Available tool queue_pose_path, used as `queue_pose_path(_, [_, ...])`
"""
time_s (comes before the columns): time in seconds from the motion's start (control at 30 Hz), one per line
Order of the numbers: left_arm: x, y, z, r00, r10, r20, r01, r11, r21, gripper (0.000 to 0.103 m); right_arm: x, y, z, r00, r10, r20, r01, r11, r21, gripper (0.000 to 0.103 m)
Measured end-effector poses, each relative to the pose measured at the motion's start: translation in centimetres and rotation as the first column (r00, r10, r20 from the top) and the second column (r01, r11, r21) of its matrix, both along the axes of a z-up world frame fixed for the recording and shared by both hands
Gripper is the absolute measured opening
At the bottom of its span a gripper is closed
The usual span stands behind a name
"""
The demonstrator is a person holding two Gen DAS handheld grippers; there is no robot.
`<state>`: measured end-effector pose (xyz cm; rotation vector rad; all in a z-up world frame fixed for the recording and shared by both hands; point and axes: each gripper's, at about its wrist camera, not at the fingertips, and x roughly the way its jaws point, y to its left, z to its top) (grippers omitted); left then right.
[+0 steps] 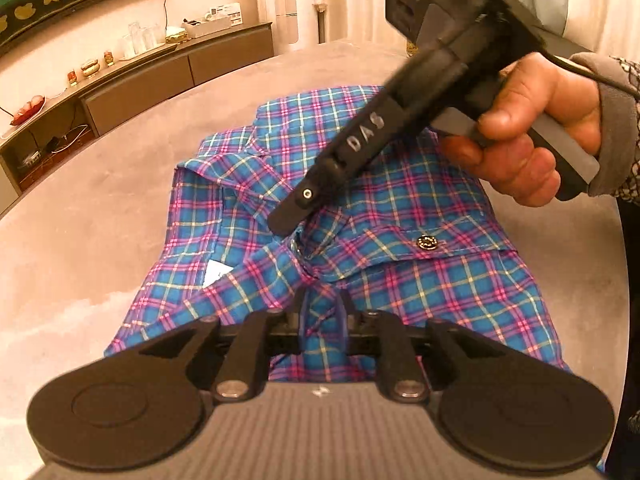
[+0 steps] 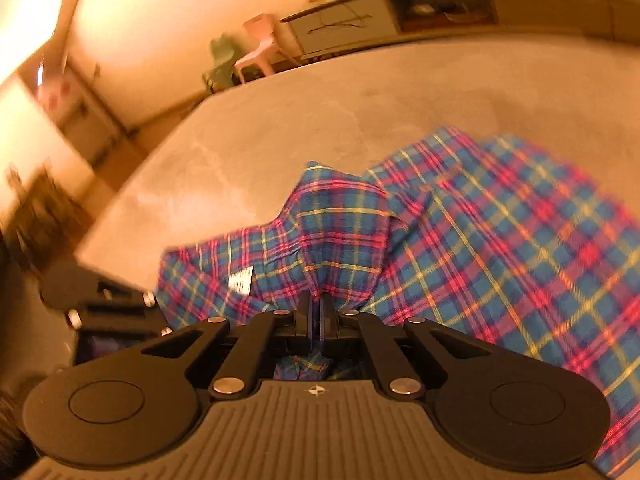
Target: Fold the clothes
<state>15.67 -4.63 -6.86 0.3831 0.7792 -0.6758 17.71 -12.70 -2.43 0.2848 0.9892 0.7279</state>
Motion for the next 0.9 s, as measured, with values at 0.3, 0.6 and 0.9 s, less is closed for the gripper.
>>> queue_pose_path(0.3, [-2.0, -1.7, 1.4, 0.987, -0.081, 0.138, 0.065, 0.991, 0.118, 0.019, 0.1, -0.8, -0.3, 0.997, -0.041, -0.061, 0.044, 0.998, 0.053, 0.0])
queue_pose_path(0.6, [-0.5, -1.8, 0.9, 0.995, -0.065, 0.079, 0.059, 0.995, 0.081, 0.019, -0.2, -0.5, 0.1, 0.999, -0.037, -0.037, 0.038, 0.999, 0.027, 0.0])
queue_pose_path(0.9, [-0.9, -2.1, 1.1, 0.996, -0.081, 0.044, 0.077, 0.993, 0.095, 0.019, 0.9, -1.9, -1.0, 0.984, -0.086, -0.156, 0.107, 0.986, 0.128, 0.0])
